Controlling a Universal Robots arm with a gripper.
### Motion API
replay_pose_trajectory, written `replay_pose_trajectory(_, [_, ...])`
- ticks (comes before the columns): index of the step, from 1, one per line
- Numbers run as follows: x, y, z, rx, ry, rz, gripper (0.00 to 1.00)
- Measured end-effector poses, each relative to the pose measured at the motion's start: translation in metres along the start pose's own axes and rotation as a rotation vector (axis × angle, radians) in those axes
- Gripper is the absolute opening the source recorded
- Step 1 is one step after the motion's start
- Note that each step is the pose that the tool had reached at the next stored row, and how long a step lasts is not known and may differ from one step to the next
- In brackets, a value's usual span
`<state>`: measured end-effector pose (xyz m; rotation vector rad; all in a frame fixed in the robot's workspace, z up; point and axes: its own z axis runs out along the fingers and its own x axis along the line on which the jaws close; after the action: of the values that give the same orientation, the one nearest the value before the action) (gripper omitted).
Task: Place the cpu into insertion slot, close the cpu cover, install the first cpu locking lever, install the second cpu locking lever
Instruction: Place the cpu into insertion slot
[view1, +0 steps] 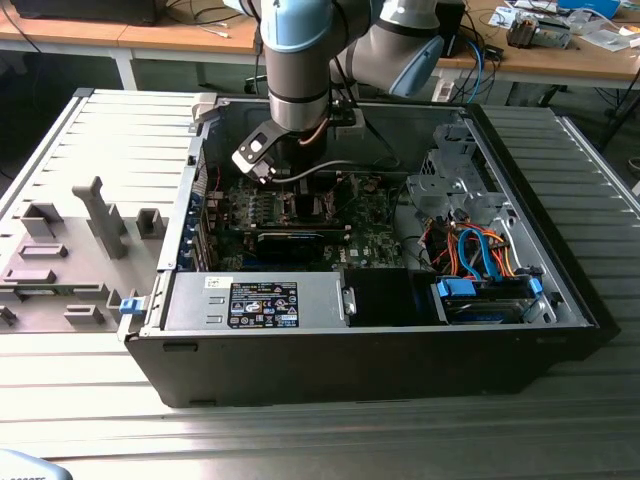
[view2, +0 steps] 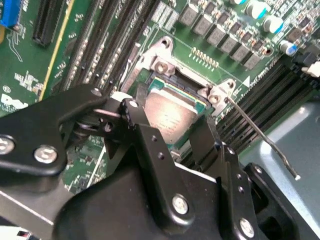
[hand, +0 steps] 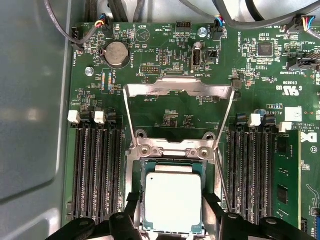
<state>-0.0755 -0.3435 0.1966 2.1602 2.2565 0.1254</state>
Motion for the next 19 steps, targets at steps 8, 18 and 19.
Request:
replay_pose_trajectory(8, [0.0002,0.0004,-0.0064,0.0003,-0.0007,0.0,0.6])
replay_pose_trajectory(18, [0.0004,0.0006,-0.0097,0.0006,-0.0047,0.0,0.6])
replay_pose_trajectory(19, [0.001,0.0011,-0.0099,0.0009,-0.0046,0.0,0.6])
